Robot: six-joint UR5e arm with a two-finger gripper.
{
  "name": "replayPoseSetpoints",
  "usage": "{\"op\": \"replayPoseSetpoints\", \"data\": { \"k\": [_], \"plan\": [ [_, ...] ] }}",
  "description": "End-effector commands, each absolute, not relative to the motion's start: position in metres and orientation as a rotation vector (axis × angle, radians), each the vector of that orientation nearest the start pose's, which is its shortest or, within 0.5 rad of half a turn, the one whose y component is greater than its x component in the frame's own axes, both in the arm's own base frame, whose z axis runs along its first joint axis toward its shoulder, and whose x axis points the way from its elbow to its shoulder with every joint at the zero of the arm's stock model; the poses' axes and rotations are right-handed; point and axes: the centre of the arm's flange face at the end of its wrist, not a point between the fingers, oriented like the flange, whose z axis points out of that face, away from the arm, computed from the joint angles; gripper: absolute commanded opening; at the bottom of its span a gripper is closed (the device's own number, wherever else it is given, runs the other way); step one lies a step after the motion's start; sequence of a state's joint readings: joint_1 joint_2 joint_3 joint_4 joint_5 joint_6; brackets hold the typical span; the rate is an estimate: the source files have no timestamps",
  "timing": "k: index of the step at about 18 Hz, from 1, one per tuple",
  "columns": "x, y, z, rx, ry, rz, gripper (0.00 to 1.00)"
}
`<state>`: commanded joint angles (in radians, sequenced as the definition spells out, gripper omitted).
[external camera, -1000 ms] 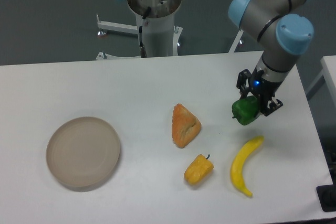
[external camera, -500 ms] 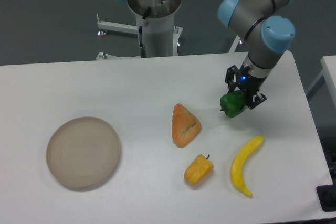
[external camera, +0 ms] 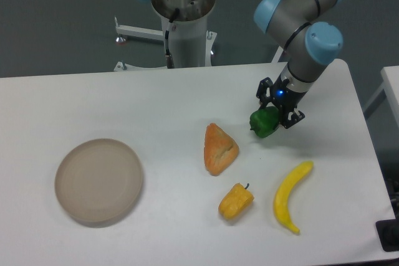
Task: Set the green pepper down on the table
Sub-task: 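Lift the green pepper and carry it toward the bread roll, then hold the green pepper low above the table beside the bread roll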
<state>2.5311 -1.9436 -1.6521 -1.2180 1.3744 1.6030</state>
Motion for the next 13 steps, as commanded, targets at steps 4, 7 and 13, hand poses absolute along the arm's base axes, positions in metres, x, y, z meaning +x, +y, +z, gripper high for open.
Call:
{"op": "replayPoseSetpoints", "data": {
  "k": [4,7,13],
  "plan": [
    [-0.3951,0.4636,0.2694,-2.836,0.918,-0.257,0.45],
    [-0.3948,0.4619,0.2676,-2.869,0.920,-0.249,0.45],
    [-0.3939,0.4615,0.2663,-2.876,0.923,-0.249,0.45]
  ]
}}
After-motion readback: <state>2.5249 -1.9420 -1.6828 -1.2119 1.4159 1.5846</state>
